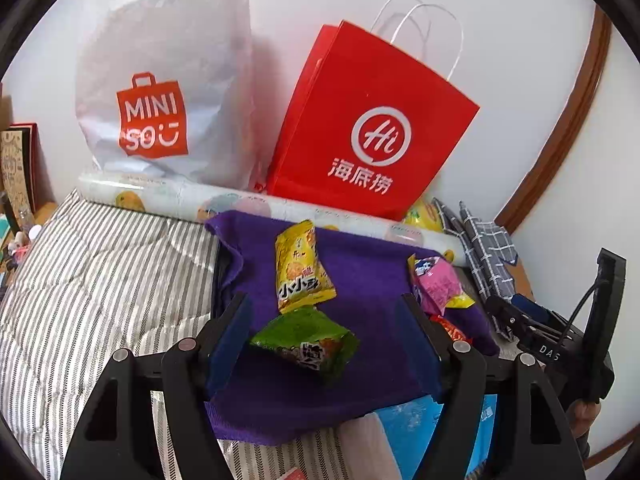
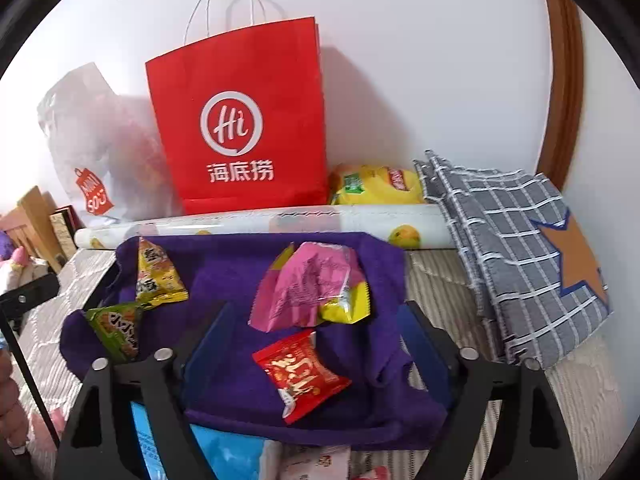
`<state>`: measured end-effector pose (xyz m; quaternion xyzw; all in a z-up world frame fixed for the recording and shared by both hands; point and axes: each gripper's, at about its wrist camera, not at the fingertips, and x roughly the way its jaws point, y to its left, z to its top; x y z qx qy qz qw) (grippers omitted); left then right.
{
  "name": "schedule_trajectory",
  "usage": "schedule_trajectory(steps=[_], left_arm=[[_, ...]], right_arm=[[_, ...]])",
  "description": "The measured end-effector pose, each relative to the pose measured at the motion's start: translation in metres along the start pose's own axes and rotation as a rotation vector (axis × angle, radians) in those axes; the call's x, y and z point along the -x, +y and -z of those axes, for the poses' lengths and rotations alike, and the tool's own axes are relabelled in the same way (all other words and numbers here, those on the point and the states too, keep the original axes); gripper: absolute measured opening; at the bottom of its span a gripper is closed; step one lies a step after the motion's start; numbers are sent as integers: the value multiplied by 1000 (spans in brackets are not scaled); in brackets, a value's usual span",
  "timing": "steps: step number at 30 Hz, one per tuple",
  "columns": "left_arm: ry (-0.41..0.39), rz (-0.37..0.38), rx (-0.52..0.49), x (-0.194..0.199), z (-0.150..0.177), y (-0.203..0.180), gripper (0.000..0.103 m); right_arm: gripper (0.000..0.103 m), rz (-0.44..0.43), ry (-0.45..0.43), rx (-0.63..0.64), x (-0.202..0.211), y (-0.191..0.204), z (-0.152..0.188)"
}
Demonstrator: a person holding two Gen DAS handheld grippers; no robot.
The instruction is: Organize snacks
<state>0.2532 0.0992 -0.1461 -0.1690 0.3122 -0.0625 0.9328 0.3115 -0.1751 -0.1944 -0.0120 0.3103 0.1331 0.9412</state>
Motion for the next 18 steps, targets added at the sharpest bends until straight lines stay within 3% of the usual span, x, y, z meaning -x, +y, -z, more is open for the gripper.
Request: schedule_trajectory(steps=[3, 6, 8, 13, 15, 18], left_arm=[[-15, 13, -7, 4, -1, -1, 74], [-27, 15, -22, 5, 1, -1, 75], [-22, 0, -30, 4, 2, -2, 75], [7, 49, 3, 4, 0, -2, 75], [4, 85, 16, 9, -2, -4, 75], [-26, 79, -3, 18, -3, -8, 76]], right_arm=[[85, 14, -17, -22, 7, -6, -1], [85, -35, -59, -116, 28, -21, -1], [85, -10, -73, -150, 39, -28, 2], [85, 47, -10, -118, 53, -39, 18], [81, 32, 12, -99, 59, -39, 29], [68, -22, 67, -77, 62, -33, 43]])
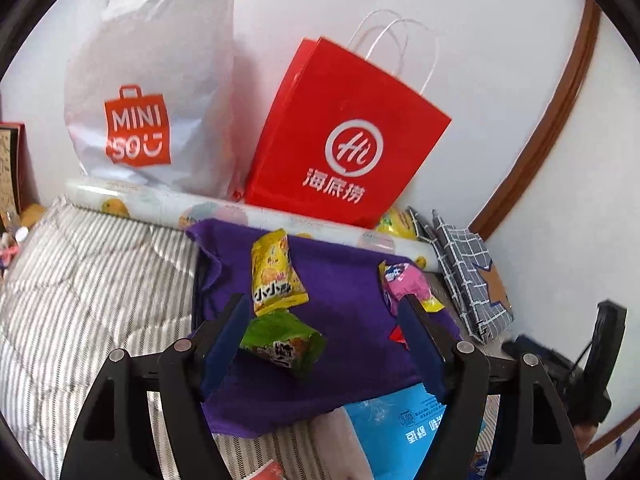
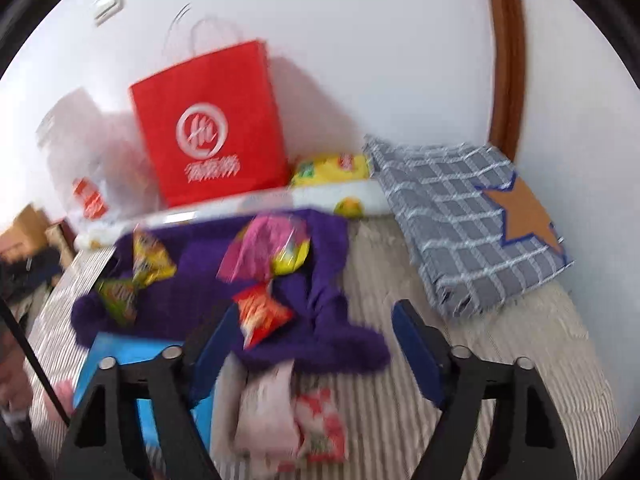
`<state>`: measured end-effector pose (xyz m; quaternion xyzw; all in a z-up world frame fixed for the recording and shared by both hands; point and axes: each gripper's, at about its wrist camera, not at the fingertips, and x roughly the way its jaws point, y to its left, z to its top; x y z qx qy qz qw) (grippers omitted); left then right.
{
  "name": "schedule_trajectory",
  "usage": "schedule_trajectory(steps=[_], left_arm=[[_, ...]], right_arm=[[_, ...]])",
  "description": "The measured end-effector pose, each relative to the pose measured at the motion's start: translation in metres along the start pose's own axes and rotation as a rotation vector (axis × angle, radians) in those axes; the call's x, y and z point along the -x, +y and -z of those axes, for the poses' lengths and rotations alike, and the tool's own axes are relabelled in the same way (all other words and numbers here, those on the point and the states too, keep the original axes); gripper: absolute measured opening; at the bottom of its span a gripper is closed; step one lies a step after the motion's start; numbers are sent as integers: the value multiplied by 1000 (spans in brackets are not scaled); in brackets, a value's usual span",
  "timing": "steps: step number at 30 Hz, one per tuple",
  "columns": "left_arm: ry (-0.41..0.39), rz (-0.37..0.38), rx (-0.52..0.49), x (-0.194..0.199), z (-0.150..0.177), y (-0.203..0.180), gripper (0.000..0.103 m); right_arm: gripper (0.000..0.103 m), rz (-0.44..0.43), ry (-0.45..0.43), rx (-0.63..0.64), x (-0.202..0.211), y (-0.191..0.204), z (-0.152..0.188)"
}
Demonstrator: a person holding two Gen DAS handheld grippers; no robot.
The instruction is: Organize snacks
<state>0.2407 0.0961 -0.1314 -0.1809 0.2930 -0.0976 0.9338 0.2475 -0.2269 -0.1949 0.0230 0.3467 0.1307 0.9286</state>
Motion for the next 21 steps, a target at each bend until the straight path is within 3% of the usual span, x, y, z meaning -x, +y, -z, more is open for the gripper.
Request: schedule_trajectory(steps=[5, 16, 18, 19, 21], left_arm=[[-29, -24, -28, 7, -1, -4, 77], [-61, -30, -29, 15, -3, -4, 77], [-48, -30, -15, 14, -5, -2, 77], [-44, -20, -12, 14, -5, -2, 77], [-45, -5, -3, 16, -5, -1, 77]], right_arm=[[46, -60, 76, -26, -5, 4, 26], [44, -114, 205, -41, -30, 9, 49], [31, -132, 183, -45, -26, 9, 50], [20, -137, 181, -42, -25, 10, 49], [15, -143, 178, -26, -20, 13, 49]])
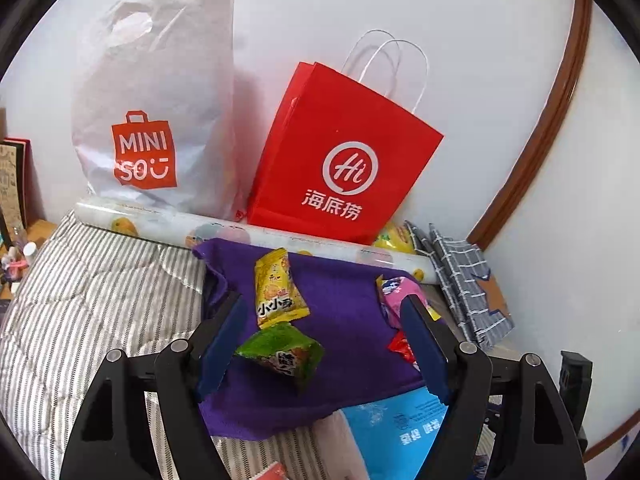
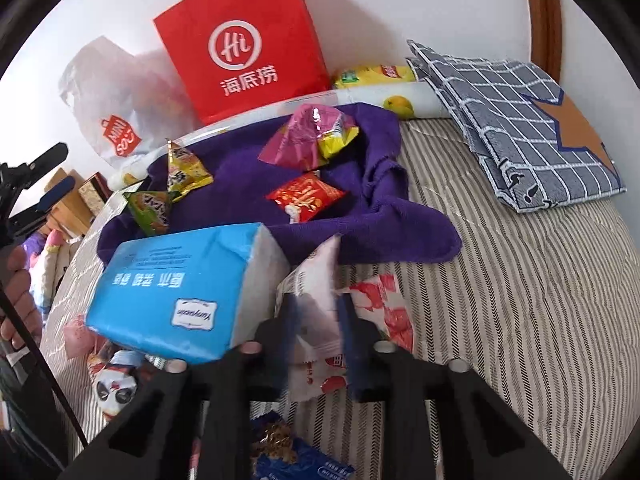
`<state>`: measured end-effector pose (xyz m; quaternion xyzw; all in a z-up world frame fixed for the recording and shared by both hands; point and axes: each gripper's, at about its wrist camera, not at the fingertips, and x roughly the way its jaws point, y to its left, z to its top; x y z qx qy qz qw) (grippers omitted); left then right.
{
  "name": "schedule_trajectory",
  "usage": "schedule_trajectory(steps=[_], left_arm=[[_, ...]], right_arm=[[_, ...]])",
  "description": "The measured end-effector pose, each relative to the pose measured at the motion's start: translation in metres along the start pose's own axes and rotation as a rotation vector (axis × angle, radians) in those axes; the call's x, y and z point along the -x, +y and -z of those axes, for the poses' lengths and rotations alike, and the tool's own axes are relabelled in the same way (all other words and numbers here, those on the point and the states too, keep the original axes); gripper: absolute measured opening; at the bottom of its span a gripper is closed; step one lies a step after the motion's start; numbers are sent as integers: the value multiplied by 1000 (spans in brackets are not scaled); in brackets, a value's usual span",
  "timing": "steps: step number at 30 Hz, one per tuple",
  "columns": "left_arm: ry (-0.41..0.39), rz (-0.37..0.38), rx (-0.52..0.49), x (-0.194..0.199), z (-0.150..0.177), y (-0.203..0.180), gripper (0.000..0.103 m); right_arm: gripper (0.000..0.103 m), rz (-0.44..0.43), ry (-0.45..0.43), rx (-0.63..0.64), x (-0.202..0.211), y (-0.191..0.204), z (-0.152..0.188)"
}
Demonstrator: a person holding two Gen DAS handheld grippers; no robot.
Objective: Organize snacks
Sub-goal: 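Move the right tool toward the blue tissue box and remaining snacks, then close the right tool on the white-pink wowo snack packet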
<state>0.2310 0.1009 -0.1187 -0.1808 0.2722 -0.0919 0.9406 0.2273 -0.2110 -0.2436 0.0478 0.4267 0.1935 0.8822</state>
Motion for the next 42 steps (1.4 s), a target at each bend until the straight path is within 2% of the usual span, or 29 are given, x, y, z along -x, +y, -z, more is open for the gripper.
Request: schedule_trajectory(steps=[7, 11, 12, 14, 15, 21, 26, 27, 31, 36, 42], left_arm=[[-30, 10, -18, 10, -2, -4, 78], [-55, -5, -42, 10, 3, -5, 80], [-57, -29, -52, 8, 5, -4, 80], [-22, -61, -61, 0, 4, -5, 80], [-11, -36, -61, -1, 4, -6, 80], [-19, -36, -81, 1, 6, -12, 80], [-7, -37, -81, 1, 5, -12, 80], [-8, -33, -77, 1, 5, -12, 80], [-5, -34, -73, 1, 4, -12, 80], [-9, -26, -74, 4, 2, -13, 80], [-17, -26, -70, 6, 1, -12, 80]], right_arm=[[10, 12, -38, -5, 21, 2, 6], [8, 24, -69, -37, 45, -5, 10], [8, 26, -69, -45, 52, -8, 13], [8, 29, -63, -62, 58, -13, 18], [8, 37, -57, -68, 59, -15, 20], [12, 67, -45, -45, 58, -13, 29], [43, 80, -58, 5, 49, 1, 29], [45, 92, -64, 20, 46, 5, 28], [47, 121, -55, 48, 33, 9, 22], [47, 80, -14, 44, 17, 7, 17], [50, 105, 52, 73, -4, 7, 18]])
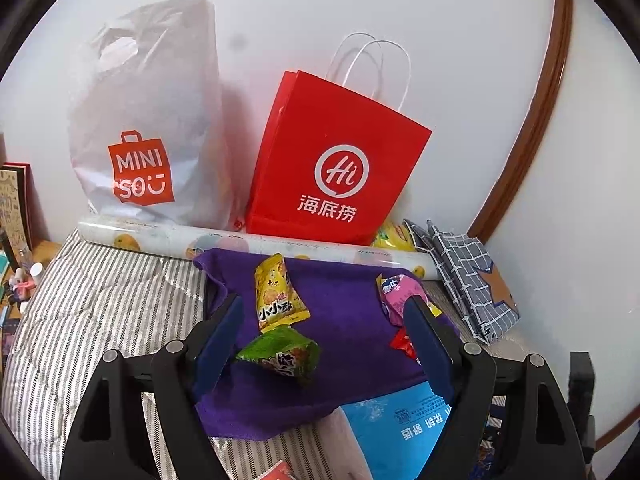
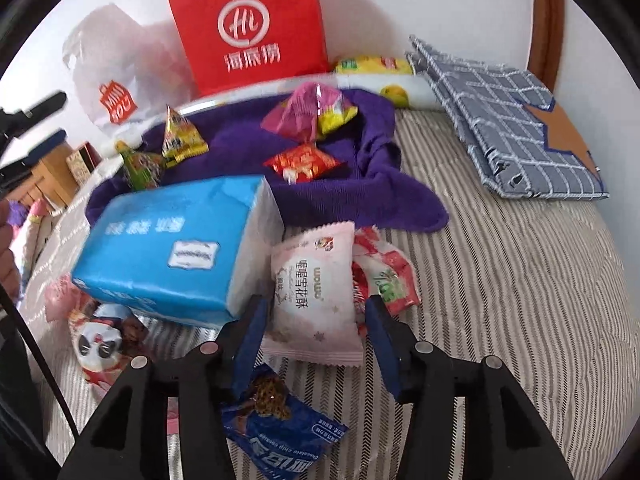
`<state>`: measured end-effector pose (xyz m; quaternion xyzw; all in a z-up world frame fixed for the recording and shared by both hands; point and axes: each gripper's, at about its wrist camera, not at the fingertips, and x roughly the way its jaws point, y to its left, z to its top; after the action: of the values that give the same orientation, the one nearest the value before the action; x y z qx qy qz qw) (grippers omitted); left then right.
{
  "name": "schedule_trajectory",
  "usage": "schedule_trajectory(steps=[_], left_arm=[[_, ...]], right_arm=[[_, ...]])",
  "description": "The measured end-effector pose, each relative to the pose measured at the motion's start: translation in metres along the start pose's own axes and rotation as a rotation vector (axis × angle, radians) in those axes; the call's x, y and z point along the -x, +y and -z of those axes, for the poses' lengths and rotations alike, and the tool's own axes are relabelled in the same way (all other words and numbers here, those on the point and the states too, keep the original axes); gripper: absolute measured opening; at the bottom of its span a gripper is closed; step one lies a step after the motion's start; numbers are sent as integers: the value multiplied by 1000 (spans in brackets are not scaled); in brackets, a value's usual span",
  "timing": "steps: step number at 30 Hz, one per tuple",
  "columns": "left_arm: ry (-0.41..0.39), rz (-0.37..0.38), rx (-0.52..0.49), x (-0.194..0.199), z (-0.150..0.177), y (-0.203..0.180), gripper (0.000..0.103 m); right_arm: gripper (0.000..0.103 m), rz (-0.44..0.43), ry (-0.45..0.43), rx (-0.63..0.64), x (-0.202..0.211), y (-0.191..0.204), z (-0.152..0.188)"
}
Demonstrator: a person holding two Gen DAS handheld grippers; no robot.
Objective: Organize snacks
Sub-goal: 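Close the right tool on the white-pink wowo snack packet, then lift the wowo packet with the right tool while the left grasps a pink candy packet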
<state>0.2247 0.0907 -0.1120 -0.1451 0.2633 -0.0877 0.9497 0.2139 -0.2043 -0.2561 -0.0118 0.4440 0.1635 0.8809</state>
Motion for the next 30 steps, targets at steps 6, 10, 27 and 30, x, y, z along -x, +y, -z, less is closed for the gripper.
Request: schedule_trajectory(steps=[6, 10, 27, 30], left_arm=[[37, -10, 18, -12, 3, 7, 81], [36, 13, 41, -10, 3, 9, 81], [5, -12, -24, -2, 3, -5, 81], [0, -26, -46, -2, 4, -9, 81]], right_arm=[[36, 36, -34, 20, 1, -3, 5], [33, 21, -54, -18, 13, -12, 8], [43, 122, -32, -62, 21, -37, 28], [43, 116, -29, -61, 10, -39, 26]])
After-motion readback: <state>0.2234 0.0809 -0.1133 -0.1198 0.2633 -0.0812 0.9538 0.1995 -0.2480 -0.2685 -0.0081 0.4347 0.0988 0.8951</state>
